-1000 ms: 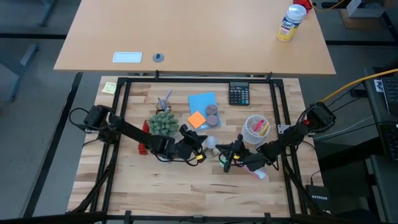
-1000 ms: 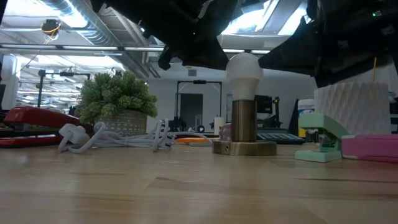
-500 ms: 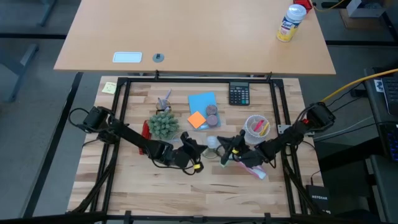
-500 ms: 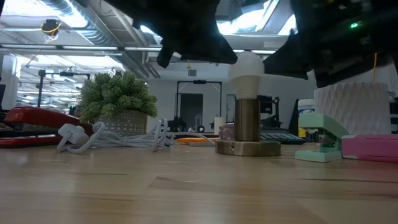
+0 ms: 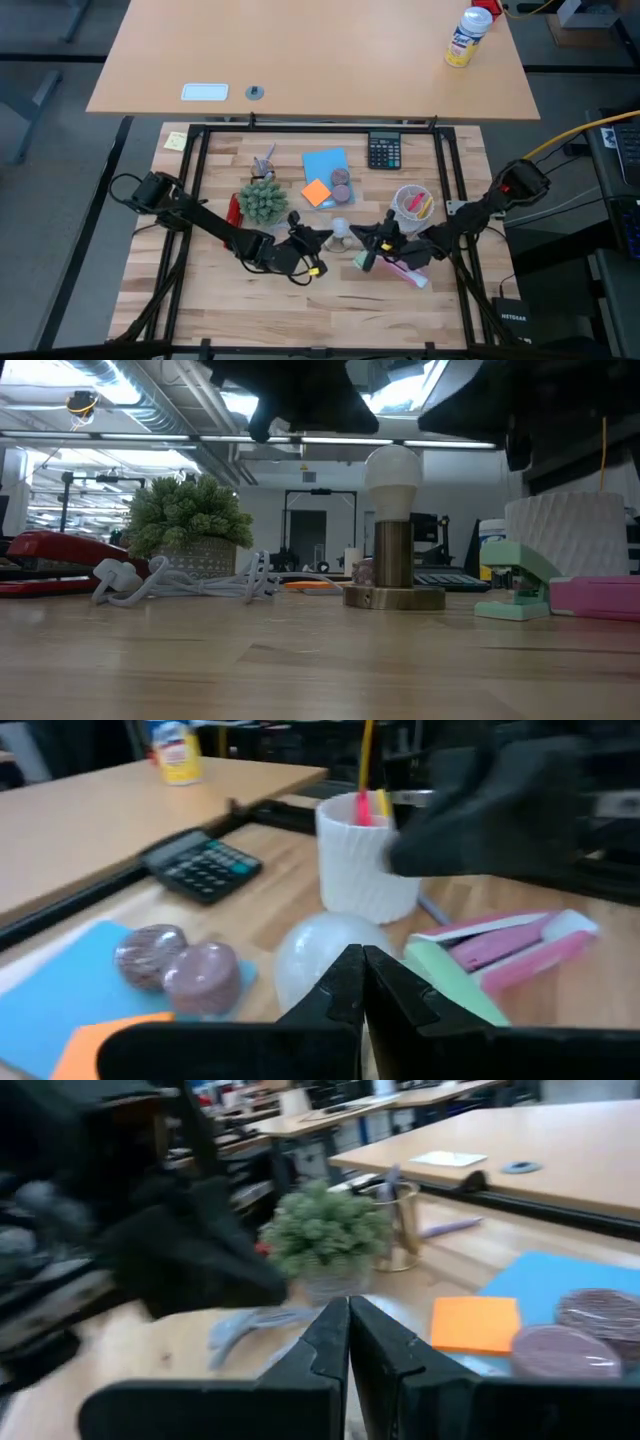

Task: Screw lightbulb
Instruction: Remove the white lightbulb from the lamp socket

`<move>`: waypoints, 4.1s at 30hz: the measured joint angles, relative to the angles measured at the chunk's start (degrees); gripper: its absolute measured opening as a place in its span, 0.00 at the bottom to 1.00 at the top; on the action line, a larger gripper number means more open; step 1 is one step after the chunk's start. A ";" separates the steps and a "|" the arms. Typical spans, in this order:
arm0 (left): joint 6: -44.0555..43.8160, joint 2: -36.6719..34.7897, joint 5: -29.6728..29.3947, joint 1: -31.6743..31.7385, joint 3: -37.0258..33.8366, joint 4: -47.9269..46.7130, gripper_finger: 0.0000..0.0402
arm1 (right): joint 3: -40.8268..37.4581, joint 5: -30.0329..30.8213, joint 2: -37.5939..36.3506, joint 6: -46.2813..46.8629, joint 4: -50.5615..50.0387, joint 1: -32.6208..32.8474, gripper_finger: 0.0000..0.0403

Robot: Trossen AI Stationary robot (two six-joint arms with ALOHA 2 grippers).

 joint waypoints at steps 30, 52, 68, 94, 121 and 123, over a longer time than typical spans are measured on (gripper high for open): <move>-7.89 0.11 8.63 6.25 -0.13 -7.23 0.00 | -0.02 -3.02 7.15 2.79 -0.66 -2.30 0.04; -11.04 0.28 7.76 0.72 0.00 -7.67 0.00 | 0.04 5.74 6.55 2.87 -0.96 -3.98 0.04; -6.61 -0.94 -4.95 -0.28 0.00 -7.67 0.00 | 0.00 -14.02 0.53 2.22 -0.28 -3.96 0.04; -6.05 -1.03 13.08 5.76 -0.09 -10.55 0.00 | -0.04 -3.66 0.62 6.78 -11.85 -3.96 0.04; -16.81 -1.01 -14.89 -2.86 -0.04 -9.14 0.00 | -0.02 -6.40 -4.91 -1.20 -3.53 1.61 0.04; -16.81 -1.01 -15.11 -1.41 -0.04 -9.44 0.00 | -0.02 -7.35 -4.53 -1.17 -3.76 2.24 0.04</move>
